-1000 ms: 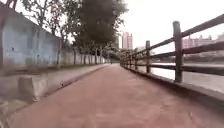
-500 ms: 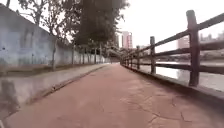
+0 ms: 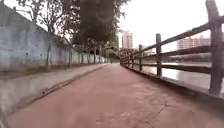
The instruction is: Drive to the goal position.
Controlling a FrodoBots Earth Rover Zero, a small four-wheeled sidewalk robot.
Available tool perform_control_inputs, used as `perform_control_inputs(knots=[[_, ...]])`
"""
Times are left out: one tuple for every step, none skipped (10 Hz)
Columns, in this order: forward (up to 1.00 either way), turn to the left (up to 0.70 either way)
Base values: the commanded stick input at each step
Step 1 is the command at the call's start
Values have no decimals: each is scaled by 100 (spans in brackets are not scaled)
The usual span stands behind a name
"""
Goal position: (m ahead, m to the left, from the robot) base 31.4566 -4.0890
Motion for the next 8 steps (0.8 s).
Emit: perform_control_inputs(knots=[[95,0],[95,0],[95,0],[96,0],[96,0],[95,0],[96,0],[96,0]])
